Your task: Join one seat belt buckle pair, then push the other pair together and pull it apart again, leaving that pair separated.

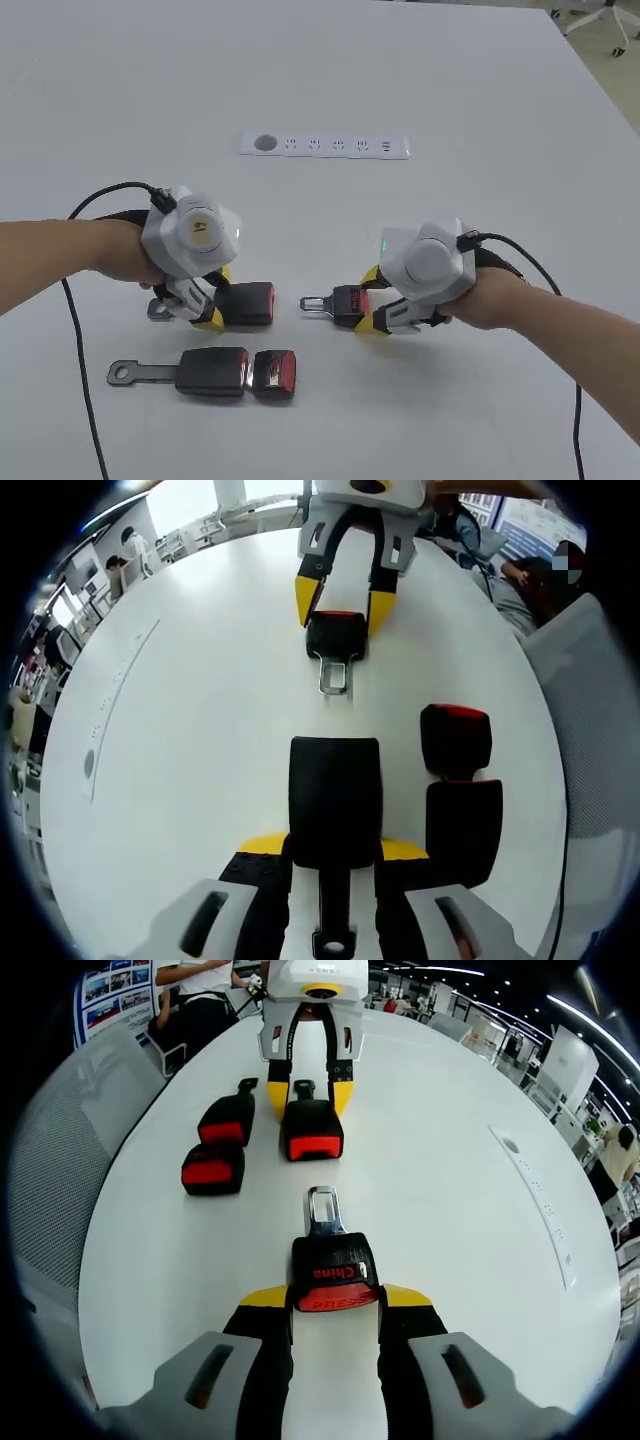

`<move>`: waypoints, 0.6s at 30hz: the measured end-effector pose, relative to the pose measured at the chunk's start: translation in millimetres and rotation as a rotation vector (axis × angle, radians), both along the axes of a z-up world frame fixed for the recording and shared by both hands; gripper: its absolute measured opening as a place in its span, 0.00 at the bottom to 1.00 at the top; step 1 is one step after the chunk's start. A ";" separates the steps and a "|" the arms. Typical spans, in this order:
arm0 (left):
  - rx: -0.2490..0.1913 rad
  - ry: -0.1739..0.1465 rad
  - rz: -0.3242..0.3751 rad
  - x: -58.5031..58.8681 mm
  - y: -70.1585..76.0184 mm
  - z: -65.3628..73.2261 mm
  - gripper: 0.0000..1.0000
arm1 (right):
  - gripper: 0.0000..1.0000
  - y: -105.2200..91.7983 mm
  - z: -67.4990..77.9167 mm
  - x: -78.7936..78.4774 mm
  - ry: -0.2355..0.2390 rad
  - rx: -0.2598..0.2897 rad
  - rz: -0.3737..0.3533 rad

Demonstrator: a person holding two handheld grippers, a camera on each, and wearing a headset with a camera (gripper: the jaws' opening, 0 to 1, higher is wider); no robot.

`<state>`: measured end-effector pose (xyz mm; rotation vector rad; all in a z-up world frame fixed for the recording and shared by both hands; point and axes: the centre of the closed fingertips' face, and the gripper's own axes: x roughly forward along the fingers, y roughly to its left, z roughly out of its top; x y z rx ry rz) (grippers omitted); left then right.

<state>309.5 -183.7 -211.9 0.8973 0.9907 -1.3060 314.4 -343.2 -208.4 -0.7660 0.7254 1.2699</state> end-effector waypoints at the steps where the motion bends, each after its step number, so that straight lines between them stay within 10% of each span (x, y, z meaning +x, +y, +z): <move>1: 0.001 0.000 -0.002 0.1 0.0 0.0 0.33 | 0.30 -1.2 0.2 -1.2 0.000 -0.001 0.000; 18: 0.011 -0.001 -0.038 0.5 1.0 -0.4 0.32 | 0.31 -15.7 0.2 -2.3 0.005 -0.010 0.029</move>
